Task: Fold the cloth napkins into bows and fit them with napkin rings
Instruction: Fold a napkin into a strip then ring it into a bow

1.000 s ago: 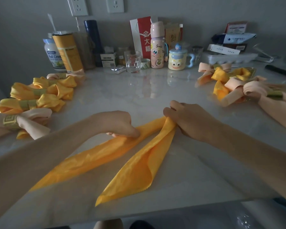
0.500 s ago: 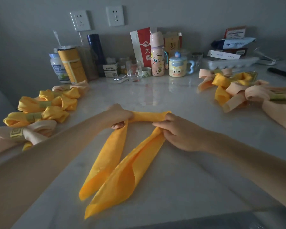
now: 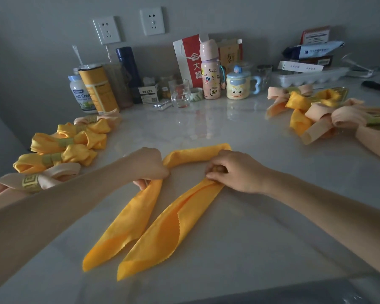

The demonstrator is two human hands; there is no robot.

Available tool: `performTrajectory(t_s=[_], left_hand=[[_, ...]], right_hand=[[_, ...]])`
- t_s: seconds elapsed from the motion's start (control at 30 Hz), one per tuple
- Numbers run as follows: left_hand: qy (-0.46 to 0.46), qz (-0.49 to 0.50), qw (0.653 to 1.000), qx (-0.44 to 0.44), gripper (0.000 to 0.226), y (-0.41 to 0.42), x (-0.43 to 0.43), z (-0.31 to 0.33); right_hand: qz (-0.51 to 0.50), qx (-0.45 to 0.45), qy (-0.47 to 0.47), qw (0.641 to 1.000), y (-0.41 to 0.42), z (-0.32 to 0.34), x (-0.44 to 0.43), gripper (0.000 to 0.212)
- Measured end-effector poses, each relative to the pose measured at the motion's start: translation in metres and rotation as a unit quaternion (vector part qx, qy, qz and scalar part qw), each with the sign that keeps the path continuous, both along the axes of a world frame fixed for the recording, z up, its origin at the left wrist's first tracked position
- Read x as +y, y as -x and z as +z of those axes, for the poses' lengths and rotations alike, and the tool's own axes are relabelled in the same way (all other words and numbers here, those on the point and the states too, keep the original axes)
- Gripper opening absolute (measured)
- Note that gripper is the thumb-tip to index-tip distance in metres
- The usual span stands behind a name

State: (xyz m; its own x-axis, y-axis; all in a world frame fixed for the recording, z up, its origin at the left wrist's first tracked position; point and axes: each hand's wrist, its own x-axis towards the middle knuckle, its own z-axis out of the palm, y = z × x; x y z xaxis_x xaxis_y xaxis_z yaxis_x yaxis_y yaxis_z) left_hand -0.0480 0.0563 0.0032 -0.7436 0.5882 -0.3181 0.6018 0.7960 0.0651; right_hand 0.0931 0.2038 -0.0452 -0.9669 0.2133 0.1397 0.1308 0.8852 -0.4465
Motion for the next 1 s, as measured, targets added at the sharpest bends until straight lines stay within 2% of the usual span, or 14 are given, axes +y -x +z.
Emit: performTrajectory(t_s=[0.13,0.23,0.33,0.4,0.5,0.57,0.63,0.7,0.77,0.8,0.83,0.87,0.93,1.0], left_hand=[[-0.01,0.059,0.995,-0.086,0.029,0.015,0.011,0.018],[-0.043,0.124,0.979,-0.156,0.029,0.026,0.019,0.042],[-0.12,0.134,0.96,-0.214,0.027,0.025,0.028,0.052],[-0.15,0.137,0.955,-0.216,0.032,0.013,0.033,0.05],[-0.118,0.12,0.972,-0.162,0.032,-0.022,0.032,0.031],[-0.131,0.131,0.961,-0.205,0.027,-0.042,0.028,0.012],[-0.22,0.159,0.922,-0.276,0.019,-0.057,0.023,-0.001],[-0.344,0.193,0.854,-0.34,0.008,-0.065,0.014,-0.002],[-0.426,0.205,0.777,-0.416,0.008,-0.071,0.006,0.001],[-0.446,0.206,0.754,-0.436,0.01,-0.074,0.001,0.002],[-0.451,0.203,0.753,-0.434,0.011,-0.076,-0.003,0.0],[-0.445,0.197,0.774,-0.406,0.015,-0.079,-0.007,-0.002],[-0.387,0.156,0.864,-0.282,0.034,-0.085,-0.018,-0.009],[-0.29,0.057,0.944,-0.144,0.044,-0.093,-0.03,-0.017]], right_hand=[[-0.002,0.012,0.043,0.999,0.006,-0.003,-0.001,0.002],[-0.006,0.018,0.096,0.995,0.005,-0.004,-0.001,0.006],[0.011,0.016,0.13,0.991,0.004,-0.005,0.0,0.019],[0.01,0.014,0.186,0.982,0.005,-0.003,0.003,0.013],[-0.026,0.003,0.299,0.954,0.001,0.006,0.006,0.028],[-0.03,-0.017,0.346,0.938,0.0,0.011,0.006,0.044],[-0.033,-0.035,0.352,0.935,-0.003,0.014,0.007,0.058],[-0.022,-0.068,0.342,0.937,-0.006,0.018,0.004,0.059],[0.003,-0.11,0.282,0.953,-0.012,0.024,-0.001,0.057],[0.013,-0.123,0.231,0.965,-0.015,0.025,-0.004,0.052],[0.019,-0.121,0.173,0.977,-0.018,0.025,-0.007,0.043],[0.023,-0.107,0.115,0.987,-0.02,0.024,-0.01,0.032],[0.022,-0.058,0.041,0.997,-0.022,0.02,-0.014,0.025],[0.013,-0.028,0.023,0.999,-0.023,0.017,-0.018,0.025]])
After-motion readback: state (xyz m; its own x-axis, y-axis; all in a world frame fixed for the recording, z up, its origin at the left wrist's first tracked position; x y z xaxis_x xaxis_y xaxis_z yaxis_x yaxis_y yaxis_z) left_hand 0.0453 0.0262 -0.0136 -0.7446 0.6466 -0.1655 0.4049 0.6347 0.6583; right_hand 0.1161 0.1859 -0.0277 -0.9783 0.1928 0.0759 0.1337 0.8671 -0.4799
